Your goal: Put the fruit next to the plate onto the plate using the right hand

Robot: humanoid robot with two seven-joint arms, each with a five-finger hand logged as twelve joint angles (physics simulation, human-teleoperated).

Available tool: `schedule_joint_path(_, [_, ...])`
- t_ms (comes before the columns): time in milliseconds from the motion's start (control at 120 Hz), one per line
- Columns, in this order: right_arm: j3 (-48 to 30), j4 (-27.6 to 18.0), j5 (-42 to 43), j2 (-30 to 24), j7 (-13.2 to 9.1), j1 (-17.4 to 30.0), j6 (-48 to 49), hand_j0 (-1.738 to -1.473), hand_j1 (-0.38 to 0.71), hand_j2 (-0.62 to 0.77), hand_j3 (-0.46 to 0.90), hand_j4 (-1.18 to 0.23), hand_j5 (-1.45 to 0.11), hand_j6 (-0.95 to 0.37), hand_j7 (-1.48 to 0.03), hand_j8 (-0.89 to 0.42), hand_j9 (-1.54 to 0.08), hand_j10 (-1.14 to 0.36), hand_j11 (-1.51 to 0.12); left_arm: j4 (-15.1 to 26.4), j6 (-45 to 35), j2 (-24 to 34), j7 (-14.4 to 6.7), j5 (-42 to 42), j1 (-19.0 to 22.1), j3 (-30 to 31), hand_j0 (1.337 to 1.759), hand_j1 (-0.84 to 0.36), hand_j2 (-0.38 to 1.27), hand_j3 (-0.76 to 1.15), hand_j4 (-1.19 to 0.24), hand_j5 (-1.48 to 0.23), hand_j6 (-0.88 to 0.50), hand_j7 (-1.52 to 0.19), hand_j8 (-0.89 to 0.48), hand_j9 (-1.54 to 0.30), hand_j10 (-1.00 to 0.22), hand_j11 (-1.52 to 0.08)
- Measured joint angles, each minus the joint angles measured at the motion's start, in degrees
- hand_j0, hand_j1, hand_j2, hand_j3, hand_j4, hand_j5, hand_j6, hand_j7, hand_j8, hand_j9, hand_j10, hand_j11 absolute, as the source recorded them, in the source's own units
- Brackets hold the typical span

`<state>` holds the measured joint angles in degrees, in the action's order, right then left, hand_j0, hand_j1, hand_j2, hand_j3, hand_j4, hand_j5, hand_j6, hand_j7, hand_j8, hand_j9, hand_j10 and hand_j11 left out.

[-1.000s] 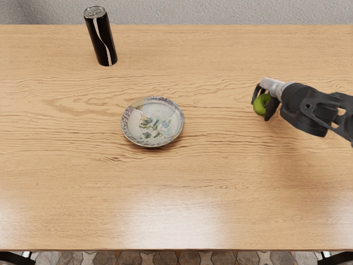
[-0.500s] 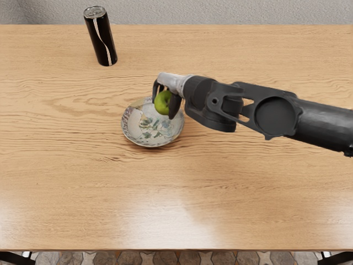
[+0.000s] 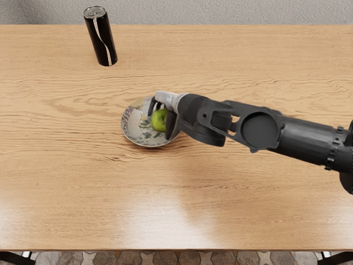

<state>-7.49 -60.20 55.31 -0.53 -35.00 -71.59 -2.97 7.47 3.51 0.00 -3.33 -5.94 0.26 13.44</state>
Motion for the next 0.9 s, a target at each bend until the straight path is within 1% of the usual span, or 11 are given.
schedule_joint_path(100, [-0.99,0.3,-1.27,0.32,0.0,0.16,-0.55,-1.654,-0.09,0.06,0.0,-0.29,-0.48,-0.19,-0.47,-0.16,-0.49,-0.27,-0.49,0.0,0.0,0.0,0.0,0.01,0.0,0.01,1.658,0.06,0.05,0.0,-0.24,-0.32,-0.24,-0.32,-0.24,-0.32,-0.24,-0.32])
schedule_joint_path(167, [-2.89,-2.69,-3.49,-1.83,0.0,0.11,-0.27,-1.655,-0.15,0.04,0.0,-0.22,-0.36,-0.15,-0.35,-0.13,-0.36,-0.2,-0.36,0.0,0.01,0.0,-0.01,0.01,0.0,0.01,1.658,0.06,0.05,0.0,-0.24,-0.32,-0.24,-0.32,-0.24,-0.32,-0.24,-0.32])
schedule_joint_path(267, [-5.93,-10.02,-9.42,-8.24,0.0,-0.39,1.09,-1.656,-0.21,0.02,0.0,-0.15,-0.24,-0.1,-0.23,-0.09,-0.24,-0.14,-0.24,0.0,0.01,0.0,-0.01,0.01,0.0,0.01,1.658,0.06,0.05,0.0,-0.24,-0.32,-0.24,-0.32,-0.24,-0.32,-0.24,-0.32])
schedule_joint_path(350, [-9.55,-14.24,-15.64,-14.1,0.0,-0.38,7.18,-1.657,-0.25,0.01,0.0,-0.11,-0.17,-0.08,-0.16,-0.07,-0.17,-0.1,-0.17,0.0,0.0,0.0,-0.01,0.01,0.0,0.01,1.658,0.06,0.05,0.0,-0.24,-0.32,-0.24,-0.32,-0.24,-0.32,-0.24,-0.32])
schedule_joint_path(433, [-13.33,-16.47,-23.88,-20.91,0.0,0.39,18.66,-1.657,-0.27,0.01,0.0,-0.08,-0.13,-0.06,-0.12,-0.06,-0.13,-0.08,-0.13,0.0,0.0,0.0,-0.01,0.01,0.0,0.01,1.658,0.06,0.05,0.0,-0.24,-0.32,-0.24,-0.32,-0.24,-0.32,-0.24,-0.32])
schedule_joint_path(533, [-15.63,-17.09,-33.73,-31.74,0.0,1.87,30.56,-1.658,-0.29,0.0,0.0,-0.06,-0.09,-0.05,-0.09,-0.05,-0.09,-0.06,-0.09,0.0,0.0,0.0,-0.01,0.0,0.0,0.01,1.658,0.06,0.05,0.0,-0.24,-0.32,-0.24,-0.32,-0.24,-0.32,-0.24,-0.32])
schedule_joint_path(567, [-16.01,-16.83,-36.22,-35.26,0.99,2.61,32.59,-1.658,-0.29,0.0,0.0,-0.06,-0.08,-0.05,-0.08,-0.04,-0.08,-0.05,-0.08,0.01,0.0,0.0,-0.01,0.01,0.0,0.0,1.658,0.06,0.05,0.0,-0.24,-0.32,-0.24,-0.32,-0.24,-0.32,-0.24,-0.32])
schedule_joint_path(650, [-16.55,-16.27,-40.92,-43.16,4.66,4.19,35.56,-1.658,-0.3,0.0,0.0,-0.05,-0.07,-0.04,-0.07,-0.04,-0.07,-0.05,-0.07,0.08,0.01,0.0,-0.01,0.06,0.0,0.01,1.658,0.06,0.05,0.0,-0.24,-0.32,-0.24,-0.32,-0.24,-0.32,-0.24,-0.32])
schedule_joint_path(700, [-16.69,-16.07,-43.3,-47.25,6.15,5.13,36.49,-1.658,-0.3,0.0,0.0,-0.04,-0.06,-0.04,-0.06,-0.04,-0.06,-0.04,-0.06,0.08,0.01,0.0,-0.01,0.09,0.0,0.04,1.658,0.06,0.05,0.0,-0.24,-0.32,-0.24,-0.32,-0.24,-0.32,-0.24,-0.32])
schedule_joint_path(800, [-16.74,-15.86,-46.41,-52.22,7.57,6.6,37.42,-1.658,-0.31,0.0,0.0,-0.04,-0.05,-0.04,-0.05,-0.03,-0.05,-0.04,-0.05,0.08,-0.02,0.0,0.0,0.12,0.0,0.06,1.658,0.06,0.05,0.0,-0.24,-0.32,-0.24,-0.32,-0.24,-0.32,-0.24,-0.32])
schedule_joint_path(900, [-16.75,-15.78,-47.63,-54.5,8.08,7.25,37.78,-1.658,-0.31,0.0,0.0,-0.04,-0.05,-0.03,-0.05,-0.03,-0.05,-0.03,-0.05,0.05,-0.06,0.0,0.0,0.16,0.0,0.07,1.658,0.06,0.05,0.0,-0.24,-0.32,-0.24,-0.32,-0.24,-0.32,-0.24,-0.32])
